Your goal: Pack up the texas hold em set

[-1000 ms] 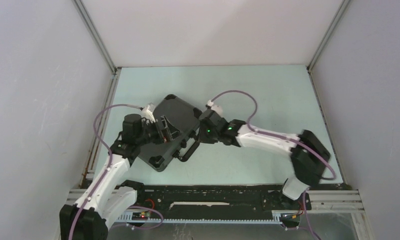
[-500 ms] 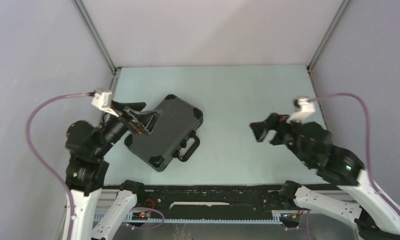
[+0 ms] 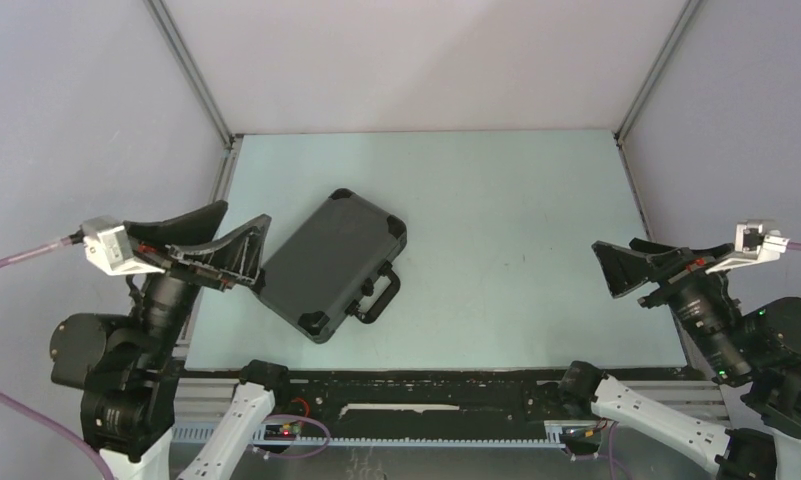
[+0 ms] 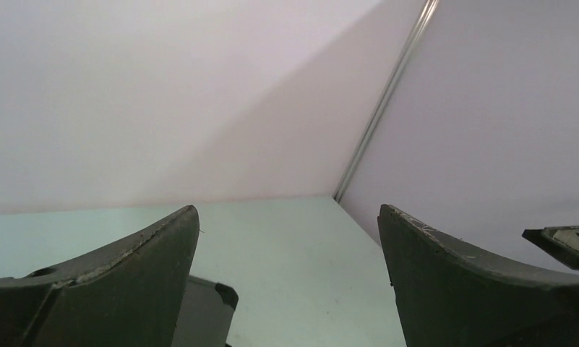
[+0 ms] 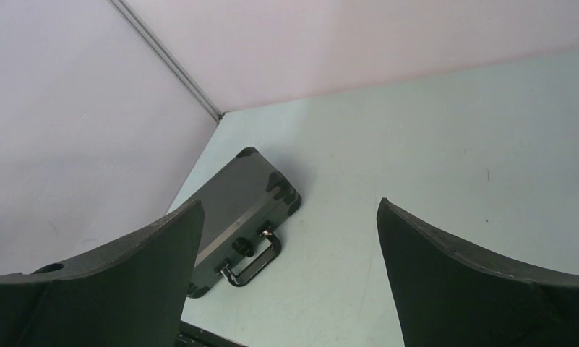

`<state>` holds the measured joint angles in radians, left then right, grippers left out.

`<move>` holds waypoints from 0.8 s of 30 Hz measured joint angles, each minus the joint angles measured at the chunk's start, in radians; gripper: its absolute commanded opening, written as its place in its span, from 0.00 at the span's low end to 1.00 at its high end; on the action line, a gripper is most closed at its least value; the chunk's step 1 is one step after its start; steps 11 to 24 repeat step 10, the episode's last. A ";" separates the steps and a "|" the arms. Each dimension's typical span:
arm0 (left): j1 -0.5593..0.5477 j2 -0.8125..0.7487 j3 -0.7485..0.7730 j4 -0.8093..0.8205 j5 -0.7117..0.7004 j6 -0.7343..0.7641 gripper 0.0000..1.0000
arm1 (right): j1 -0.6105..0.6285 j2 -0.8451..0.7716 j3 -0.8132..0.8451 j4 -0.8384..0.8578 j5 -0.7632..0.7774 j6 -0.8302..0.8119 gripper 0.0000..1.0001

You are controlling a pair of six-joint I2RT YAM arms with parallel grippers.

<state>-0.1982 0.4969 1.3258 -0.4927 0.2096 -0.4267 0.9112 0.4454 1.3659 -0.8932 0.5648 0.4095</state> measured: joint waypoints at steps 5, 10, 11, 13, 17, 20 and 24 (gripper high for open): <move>0.000 -0.008 0.010 0.040 -0.016 -0.011 1.00 | 0.000 0.000 0.015 0.007 0.007 -0.031 1.00; 0.000 -0.008 0.008 0.062 -0.016 -0.027 1.00 | 0.000 0.000 0.015 0.007 0.021 -0.046 1.00; 0.000 -0.008 0.008 0.062 -0.016 -0.027 1.00 | 0.000 0.000 0.015 0.007 0.021 -0.046 1.00; 0.000 -0.008 0.008 0.062 -0.016 -0.027 1.00 | 0.000 0.000 0.015 0.007 0.021 -0.046 1.00; 0.000 -0.008 0.008 0.062 -0.016 -0.027 1.00 | 0.000 0.000 0.015 0.007 0.021 -0.046 1.00; 0.000 -0.008 0.008 0.062 -0.016 -0.027 1.00 | 0.000 0.000 0.015 0.007 0.021 -0.046 1.00; 0.000 -0.008 0.008 0.062 -0.016 -0.027 1.00 | 0.000 0.000 0.015 0.007 0.021 -0.046 1.00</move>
